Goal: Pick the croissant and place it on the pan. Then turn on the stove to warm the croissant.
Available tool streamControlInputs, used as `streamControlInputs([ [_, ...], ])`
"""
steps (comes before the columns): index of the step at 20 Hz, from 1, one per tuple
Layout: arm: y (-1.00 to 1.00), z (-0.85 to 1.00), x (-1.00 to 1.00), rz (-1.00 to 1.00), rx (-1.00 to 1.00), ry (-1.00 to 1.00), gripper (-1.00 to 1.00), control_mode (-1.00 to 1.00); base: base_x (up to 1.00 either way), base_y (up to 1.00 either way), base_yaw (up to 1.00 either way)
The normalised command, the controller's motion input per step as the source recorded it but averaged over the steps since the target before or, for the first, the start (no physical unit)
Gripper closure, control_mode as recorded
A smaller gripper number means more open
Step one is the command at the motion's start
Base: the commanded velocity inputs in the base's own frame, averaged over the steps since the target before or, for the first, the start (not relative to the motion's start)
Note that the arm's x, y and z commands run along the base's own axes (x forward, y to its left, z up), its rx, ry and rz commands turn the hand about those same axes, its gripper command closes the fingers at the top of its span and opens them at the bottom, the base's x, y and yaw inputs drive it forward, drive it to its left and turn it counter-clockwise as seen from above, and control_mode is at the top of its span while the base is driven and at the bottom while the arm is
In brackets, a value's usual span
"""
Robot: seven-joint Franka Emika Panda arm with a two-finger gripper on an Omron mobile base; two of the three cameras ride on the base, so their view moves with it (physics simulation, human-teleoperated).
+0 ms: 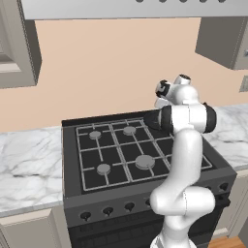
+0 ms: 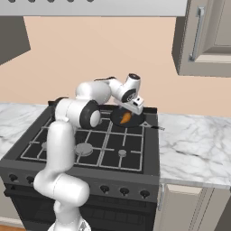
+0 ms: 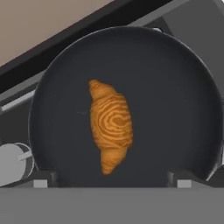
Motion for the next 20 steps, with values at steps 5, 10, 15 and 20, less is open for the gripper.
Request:
streamControlInputs([
  [5,0.12,0.3,-0.32,0.07,-0.04,-0.01,-1.0,-1.0,0.0,0.0,0.0],
  [10,0.01,0.16,-0.38,0.03,0.0,0.0,-1.0,-1.0,0.0,0.0,0.0],
  [15,0.0,0.22,-0.52,0.0,0.0,-0.02,-1.0,-1.0,0.0,0.0,0.0],
  [20,0.0,0.31,-0.58,0.01,0.0,-0.04,-1.0,-1.0,0.0,0.0,0.0],
])
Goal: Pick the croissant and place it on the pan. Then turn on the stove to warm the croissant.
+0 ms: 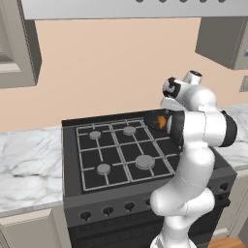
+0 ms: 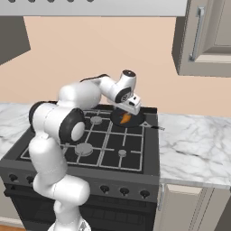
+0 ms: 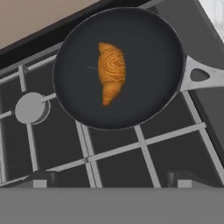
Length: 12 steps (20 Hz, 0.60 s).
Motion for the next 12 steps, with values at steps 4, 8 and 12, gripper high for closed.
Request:
streamControlInputs([
  [4,0.0,0.17,-0.59,0.02,0.0,-0.06,-1.0,-1.0,0.0,0.0,0.0],
  [8,0.0,0.03,-0.59,0.02,0.0,-0.08,-1.0,-1.0,0.0,0.0,0.0],
  [12,0.0,0.02,-0.6,0.04,0.0,-0.15,-1.0,-1.0,0.0,0.0,0.0],
])
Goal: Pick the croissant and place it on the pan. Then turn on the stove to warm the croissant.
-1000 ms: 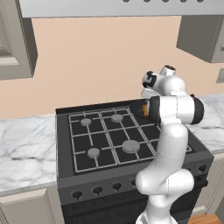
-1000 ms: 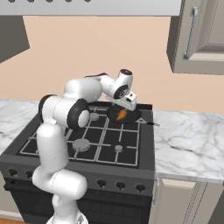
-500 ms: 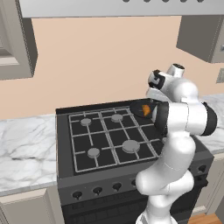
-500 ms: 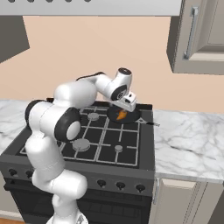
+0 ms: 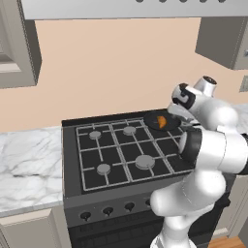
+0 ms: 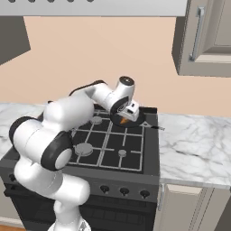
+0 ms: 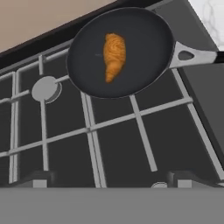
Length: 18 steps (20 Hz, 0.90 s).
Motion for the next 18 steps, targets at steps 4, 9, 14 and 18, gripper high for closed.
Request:
streamControlInputs([
  [4,0.0,0.15,-0.61,0.05,0.01,-0.21,-1.0,-1.0,0.0,0.0,0.0],
  [9,-0.09,0.15,-0.5,0.07,0.02,-0.19,-1.0,-1.0,0.0,0.0,0.0],
  [14,-0.15,0.16,-0.5,0.09,0.03,-0.18,-1.0,-1.0,0.0,0.0,0.0],
  [18,-0.21,0.16,-0.55,0.09,0.02,-0.15,-1.0,-1.0,0.0,0.0,0.0],
])
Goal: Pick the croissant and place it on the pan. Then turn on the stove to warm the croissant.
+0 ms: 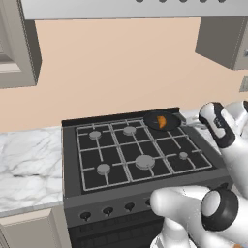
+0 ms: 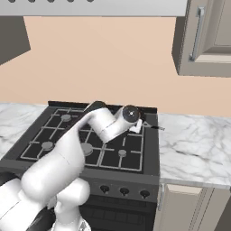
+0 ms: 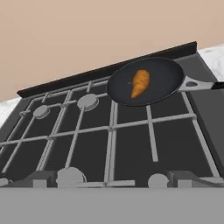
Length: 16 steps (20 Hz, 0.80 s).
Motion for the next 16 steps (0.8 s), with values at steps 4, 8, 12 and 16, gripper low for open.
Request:
streamControlInputs([
  [4,-0.16,0.04,-0.5,0.09,0.01,-0.14,-1.0,-1.0,0.0,0.0,0.0],
  [8,-0.08,0.0,-0.39,0.07,0.0,-0.16,-1.0,-1.0,0.0,0.0,0.0],
  [12,0.0,0.0,-0.3,0.03,0.0,-0.16,-1.0,-1.0,0.0,0.0,0.0],
  [16,0.0,0.0,-0.34,0.0,-0.02,-0.19,-1.0,-1.0,0.0,0.0,0.0],
])
